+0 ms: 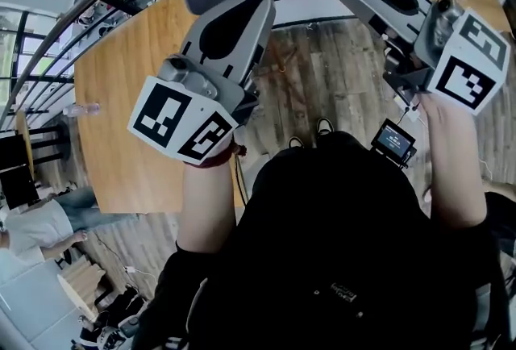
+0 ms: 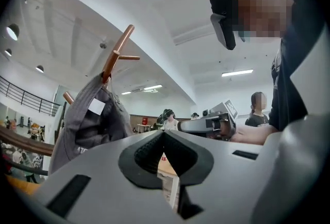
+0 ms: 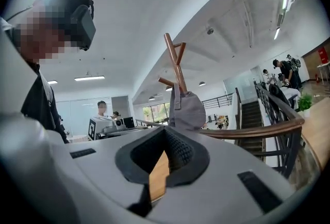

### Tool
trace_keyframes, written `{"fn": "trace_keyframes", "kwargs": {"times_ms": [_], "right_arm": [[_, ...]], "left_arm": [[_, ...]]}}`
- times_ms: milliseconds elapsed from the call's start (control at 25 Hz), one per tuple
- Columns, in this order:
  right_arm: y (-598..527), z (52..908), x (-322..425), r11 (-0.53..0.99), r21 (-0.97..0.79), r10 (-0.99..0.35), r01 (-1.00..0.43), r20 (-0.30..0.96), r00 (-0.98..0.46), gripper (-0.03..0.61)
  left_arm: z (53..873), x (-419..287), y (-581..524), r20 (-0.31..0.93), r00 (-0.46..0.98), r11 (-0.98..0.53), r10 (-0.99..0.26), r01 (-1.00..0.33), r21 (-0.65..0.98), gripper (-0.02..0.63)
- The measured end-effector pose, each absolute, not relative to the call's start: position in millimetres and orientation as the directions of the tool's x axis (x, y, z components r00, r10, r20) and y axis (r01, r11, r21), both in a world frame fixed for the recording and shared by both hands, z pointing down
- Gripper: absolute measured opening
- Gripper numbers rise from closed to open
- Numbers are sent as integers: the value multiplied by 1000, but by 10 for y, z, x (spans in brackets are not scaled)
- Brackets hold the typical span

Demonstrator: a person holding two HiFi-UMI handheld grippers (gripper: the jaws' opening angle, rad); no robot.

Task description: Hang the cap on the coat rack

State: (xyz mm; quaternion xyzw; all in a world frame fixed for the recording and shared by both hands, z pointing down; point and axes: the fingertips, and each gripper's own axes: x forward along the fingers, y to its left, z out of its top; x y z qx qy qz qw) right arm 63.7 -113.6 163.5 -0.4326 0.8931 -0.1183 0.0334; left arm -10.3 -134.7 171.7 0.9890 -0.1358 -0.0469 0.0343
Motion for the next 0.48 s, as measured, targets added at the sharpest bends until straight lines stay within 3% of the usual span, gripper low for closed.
{"fn": "trace_keyframes", "kwargs": {"times_ms": [480], "right_arm": [[-1192, 1673, 673, 629, -219, -755, -746, 60, -654, 15]], "left_arm": [[1957, 131, -1300, -10, 972, -972, -233, -233, -37, 6]]}}
